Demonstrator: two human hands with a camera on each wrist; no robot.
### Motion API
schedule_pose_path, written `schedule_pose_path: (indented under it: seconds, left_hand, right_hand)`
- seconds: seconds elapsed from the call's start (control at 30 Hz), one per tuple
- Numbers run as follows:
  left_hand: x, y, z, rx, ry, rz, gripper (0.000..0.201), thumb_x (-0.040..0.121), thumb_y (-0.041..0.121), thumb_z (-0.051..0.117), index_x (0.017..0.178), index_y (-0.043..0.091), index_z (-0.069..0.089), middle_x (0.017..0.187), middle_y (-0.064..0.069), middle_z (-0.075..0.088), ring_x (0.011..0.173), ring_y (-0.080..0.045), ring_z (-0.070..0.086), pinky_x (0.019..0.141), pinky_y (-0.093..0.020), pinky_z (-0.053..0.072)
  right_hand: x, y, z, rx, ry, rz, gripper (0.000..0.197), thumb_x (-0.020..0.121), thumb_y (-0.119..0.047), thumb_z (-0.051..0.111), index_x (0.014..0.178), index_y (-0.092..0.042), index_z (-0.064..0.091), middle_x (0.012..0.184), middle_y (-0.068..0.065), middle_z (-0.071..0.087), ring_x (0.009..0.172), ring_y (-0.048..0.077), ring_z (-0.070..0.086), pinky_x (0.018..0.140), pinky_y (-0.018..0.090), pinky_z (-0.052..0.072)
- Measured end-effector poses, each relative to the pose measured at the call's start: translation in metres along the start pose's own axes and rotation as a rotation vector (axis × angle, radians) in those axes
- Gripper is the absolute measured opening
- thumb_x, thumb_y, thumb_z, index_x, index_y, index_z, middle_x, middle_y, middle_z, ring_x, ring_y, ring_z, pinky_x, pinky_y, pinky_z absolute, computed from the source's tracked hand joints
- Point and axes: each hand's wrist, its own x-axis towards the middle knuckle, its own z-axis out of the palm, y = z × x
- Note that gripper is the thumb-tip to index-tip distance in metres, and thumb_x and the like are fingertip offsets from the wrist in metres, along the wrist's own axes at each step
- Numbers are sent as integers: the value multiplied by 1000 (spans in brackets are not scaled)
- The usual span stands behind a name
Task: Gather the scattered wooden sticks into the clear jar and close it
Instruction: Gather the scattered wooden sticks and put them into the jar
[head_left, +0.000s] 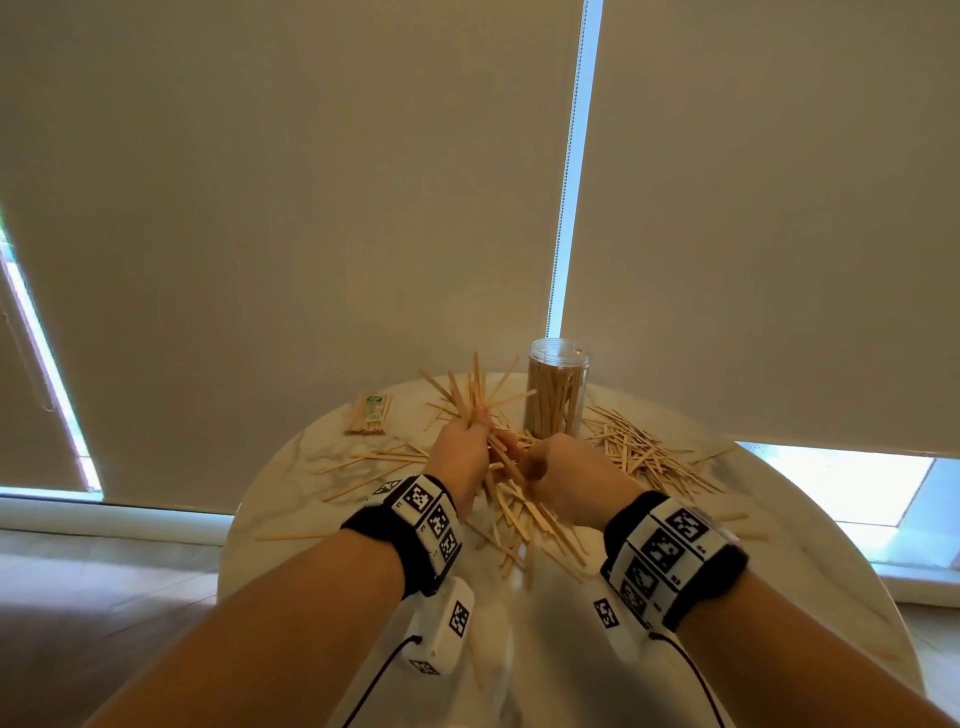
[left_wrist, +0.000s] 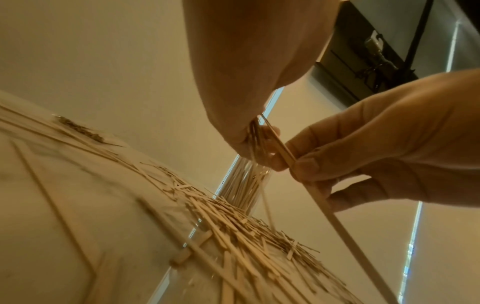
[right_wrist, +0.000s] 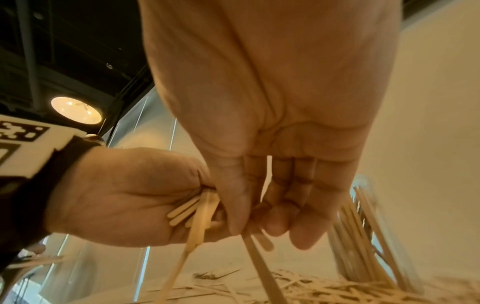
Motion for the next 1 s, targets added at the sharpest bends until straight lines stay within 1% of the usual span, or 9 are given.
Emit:
schedule_pose_path:
  seconds: [0.1,0.17,0.33,0.5,0.6,0.7,0.77,0.87,1.0]
  left_hand:
    - [2,3,3,-102,73,78,39,107,33,35,98,0,55,66,-13,63,54,-23,64,62,-40,58]
    - [4,7,1,-147,101,103,32,108,31,35,92,8,51,59,-2,46,42,-12,48,52,-33,50]
    - [6,7,-7,-90,122,100,33,107,35,38,91,11,55,58,4,37,41,-8,29,42,-21,25]
    - [1,7,-10,-58,-13,66,33,105,39,42,96,11,59,58,5,38,43,-7,27,41,-22,24]
    - [-10,6,-2,42,-154,62,35,104,40,43,105,12,62,58,8,40,45,-6,29,41,-20,26]
    - [-15,6,7,90,-218,78,38,103,46,43,115,15,62,60,8,40,46,-7,30,40,-21,28]
    - [-18,6,10,104,-218,96,39,103,46,42,116,16,63,60,8,39,46,-7,31,41,-22,28]
    - [-18,7,9,81,-214,104,37,104,44,42,114,15,63,58,8,36,45,-7,29,41,-21,26]
    - [-16,4,4,97,-225,126,40,102,46,46,107,12,66,56,8,34,45,-8,28,40,-21,26]
  right_hand:
    - [3,10,-8,-219,8,52,14,94,-15,58,96,-15,71,94,3,69,87,20,64,76,32,55]
    - [6,18,-15,-289,70,91,15,93,-14,59,98,-13,73,96,5,70,89,22,66,81,35,57]
    - [9,21,-42,-382,274,73,14,91,-14,61,95,-21,73,89,-1,70,81,17,66,78,34,59]
    - [14,20,-59,-66,364,46,3,91,-19,67,93,-20,69,88,-2,68,81,15,65,72,29,54]
    - [14,9,-53,237,370,-66,19,88,-17,74,102,-22,62,78,-9,62,67,1,60,61,18,45]
    - [24,7,-33,131,309,-94,37,87,-24,75,120,-22,60,89,-5,70,79,10,66,71,28,56]
    - [30,9,-27,30,290,-32,27,88,-23,72,115,-20,67,94,-2,72,85,16,67,80,37,59]
    - [28,11,-28,-35,312,-15,10,90,-23,70,97,-20,77,87,-3,71,80,15,65,75,31,56]
    - [25,15,-31,-180,324,-75,12,90,-25,69,97,-23,78,90,-5,58,81,15,57,70,26,43]
